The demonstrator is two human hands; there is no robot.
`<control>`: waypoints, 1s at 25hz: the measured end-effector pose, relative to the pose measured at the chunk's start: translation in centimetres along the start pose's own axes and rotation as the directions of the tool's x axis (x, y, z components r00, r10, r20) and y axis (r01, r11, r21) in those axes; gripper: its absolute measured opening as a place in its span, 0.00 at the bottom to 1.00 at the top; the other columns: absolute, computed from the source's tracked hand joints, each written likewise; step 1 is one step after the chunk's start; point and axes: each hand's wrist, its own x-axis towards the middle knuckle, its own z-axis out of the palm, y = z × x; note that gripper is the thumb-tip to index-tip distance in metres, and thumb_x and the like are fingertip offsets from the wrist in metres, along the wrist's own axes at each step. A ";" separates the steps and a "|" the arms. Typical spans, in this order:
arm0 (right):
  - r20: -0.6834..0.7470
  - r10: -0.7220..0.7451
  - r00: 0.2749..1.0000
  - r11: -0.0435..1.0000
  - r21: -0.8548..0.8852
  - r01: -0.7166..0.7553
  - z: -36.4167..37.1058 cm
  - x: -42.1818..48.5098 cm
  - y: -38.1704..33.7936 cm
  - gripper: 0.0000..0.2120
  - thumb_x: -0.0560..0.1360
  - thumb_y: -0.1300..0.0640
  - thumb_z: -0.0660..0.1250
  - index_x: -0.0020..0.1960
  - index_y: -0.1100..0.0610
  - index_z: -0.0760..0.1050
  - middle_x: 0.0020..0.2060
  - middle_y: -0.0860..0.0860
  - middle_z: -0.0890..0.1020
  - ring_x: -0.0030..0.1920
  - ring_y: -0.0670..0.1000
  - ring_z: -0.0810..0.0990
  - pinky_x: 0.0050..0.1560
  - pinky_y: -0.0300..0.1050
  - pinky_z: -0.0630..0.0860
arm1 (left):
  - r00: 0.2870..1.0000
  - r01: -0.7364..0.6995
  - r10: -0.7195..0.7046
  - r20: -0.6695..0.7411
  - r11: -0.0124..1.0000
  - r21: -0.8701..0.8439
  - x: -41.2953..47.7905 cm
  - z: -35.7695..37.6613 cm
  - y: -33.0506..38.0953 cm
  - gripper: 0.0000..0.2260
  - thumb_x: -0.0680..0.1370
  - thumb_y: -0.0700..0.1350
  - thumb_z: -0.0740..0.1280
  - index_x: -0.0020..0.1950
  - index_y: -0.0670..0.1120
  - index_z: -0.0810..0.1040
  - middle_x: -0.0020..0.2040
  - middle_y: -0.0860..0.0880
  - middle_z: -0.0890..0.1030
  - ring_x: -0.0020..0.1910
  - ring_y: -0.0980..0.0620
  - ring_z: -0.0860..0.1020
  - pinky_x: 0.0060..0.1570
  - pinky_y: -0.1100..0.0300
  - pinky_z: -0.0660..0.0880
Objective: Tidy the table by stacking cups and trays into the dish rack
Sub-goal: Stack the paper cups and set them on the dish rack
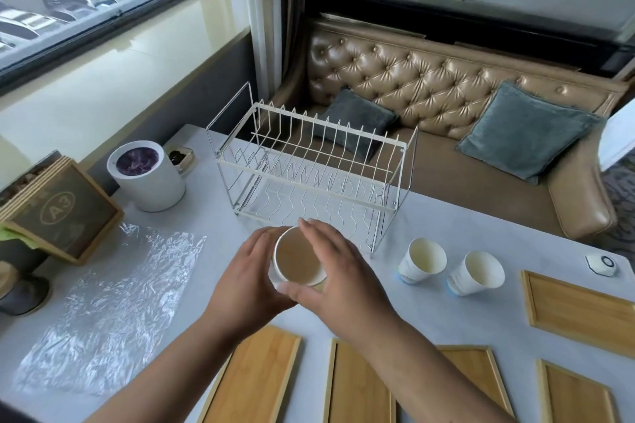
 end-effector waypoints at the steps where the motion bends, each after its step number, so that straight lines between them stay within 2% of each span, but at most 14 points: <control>1: 0.027 0.002 1.000 1.000 0.002 -0.002 0.5 0.1 0.2 0.45 0.71 0.31 0.69 0.79 0.34 0.48 0.79 0.33 0.57 0.78 0.39 0.58 0.74 0.39 0.63 | 1.000 -0.003 0.003 0.001 1.000 -0.003 -0.1 0.2 -0.2 0.39 0.65 0.51 0.83 0.73 0.56 0.70 0.64 0.72 0.70 0.64 0.67 0.71 0.62 0.73 0.67; 3: 0.061 -0.016 0.998 1.000 0.019 0.015 1.1 0.3 1.0 0.46 0.71 0.28 0.67 0.80 0.33 0.46 0.80 0.34 0.55 0.79 0.40 0.57 0.74 0.39 0.60 | 1.000 0.021 -0.021 0.004 1.000 -0.007 -0.3 0.4 -1.1 0.39 0.65 0.52 0.82 0.73 0.58 0.69 0.65 0.73 0.69 0.64 0.70 0.70 0.62 0.73 0.67; 5: -0.004 0.011 1.000 0.999 0.050 -0.011 1.2 0.3 2.7 0.43 0.73 0.27 0.63 0.81 0.37 0.50 0.81 0.38 0.57 0.80 0.42 0.57 0.76 0.39 0.59 | 0.996 0.091 -0.091 -0.003 0.996 -0.018 -0.6 0.4 -2.1 0.39 0.65 0.55 0.81 0.73 0.61 0.68 0.64 0.72 0.70 0.63 0.72 0.69 0.60 0.73 0.68; 7: -0.081 0.180 0.980 0.982 0.066 -0.175 1.4 0.1 5.5 0.39 0.75 0.32 0.63 0.81 0.43 0.56 0.79 0.43 0.62 0.79 0.45 0.60 0.77 0.45 0.62 | 0.988 0.156 -0.156 -0.017 0.988 -0.018 -0.8 0.2 -3.3 0.39 0.66 0.57 0.82 0.72 0.63 0.68 0.63 0.70 0.71 0.61 0.72 0.70 0.57 0.74 0.67; 9: 0.033 0.337 0.941 0.940 -0.066 -0.334 2.1 -0.3 7.9 0.41 0.75 0.37 0.68 0.82 0.44 0.54 0.79 0.45 0.61 0.78 0.50 0.60 0.75 0.49 0.65 | 0.982 0.186 -0.186 -0.017 0.983 -0.005 -1.1 0.1 -4.3 0.39 0.66 0.56 0.83 0.72 0.63 0.68 0.64 0.68 0.71 0.62 0.67 0.71 0.55 0.69 0.68; 12: 0.269 0.380 0.885 0.912 -0.268 -0.310 4.6 -0.7 9.6 0.50 0.70 0.35 0.73 0.82 0.42 0.49 0.82 0.46 0.55 0.79 0.54 0.56 0.75 0.54 0.65 | 0.978 0.207 -0.207 -0.011 0.978 0.006 -1.4 0.0 -5.2 0.39 0.66 0.56 0.83 0.72 0.63 0.68 0.64 0.66 0.72 0.63 0.64 0.72 0.54 0.64 0.70; 14: 0.301 0.389 0.871 0.901 -0.322 -0.292 6.1 -0.5 10.2 0.51 0.69 0.35 0.74 0.82 0.41 0.47 0.82 0.48 0.54 0.79 0.56 0.58 0.73 0.55 0.66 | 0.978 0.209 -0.209 0.002 0.978 0.019 -1.3 -0.1 -5.4 0.39 0.66 0.57 0.82 0.72 0.62 0.68 0.64 0.66 0.72 0.61 0.68 0.71 0.54 0.65 0.69; 17: 0.300 0.402 0.865 0.879 -0.391 -0.273 7.5 0.0 10.8 0.47 0.73 0.42 0.73 0.82 0.44 0.49 0.80 0.51 0.58 0.74 0.58 0.65 0.68 0.54 0.71 | 0.978 0.205 -0.206 0.037 0.978 0.037 -1.2 -0.3 -5.5 0.39 0.65 0.58 0.82 0.72 0.62 0.68 0.64 0.67 0.72 0.59 0.70 0.69 0.53 0.69 0.69; 21: 0.197 0.350 0.916 0.903 -0.329 -0.275 5.8 0.2 9.7 0.40 0.74 0.45 0.71 0.80 0.46 0.55 0.73 0.50 0.65 0.68 0.58 0.70 0.62 0.53 0.75 | 0.977 0.204 -0.207 0.057 0.978 0.051 -1.1 -0.3 -5.5 0.39 0.65 0.59 0.81 0.72 0.62 0.68 0.64 0.67 0.72 0.59 0.73 0.69 0.52 0.71 0.69; 23: 0.043 0.286 0.957 0.941 -0.202 -0.272 3.1 0.0 8.2 0.39 0.72 0.42 0.71 0.78 0.44 0.58 0.70 0.47 0.67 0.68 0.54 0.71 0.62 0.51 0.76 | 0.974 0.218 -0.221 0.057 0.974 0.056 -0.9 0.0 -5.4 0.39 0.65 0.59 0.81 0.72 0.63 0.68 0.63 0.67 0.72 0.57 0.70 0.70 0.51 0.69 0.69; 25: -0.136 0.200 0.970 0.973 -0.088 -0.213 0.0 -0.8 6.7 0.38 0.71 0.41 0.70 0.77 0.42 0.61 0.68 0.43 0.68 0.67 0.48 0.71 0.62 0.44 0.75 | 0.973 0.215 -0.219 0.069 0.975 0.060 -0.7 0.6 -5.0 0.38 0.65 0.60 0.81 0.71 0.63 0.68 0.63 0.67 0.72 0.57 0.67 0.71 0.51 0.67 0.69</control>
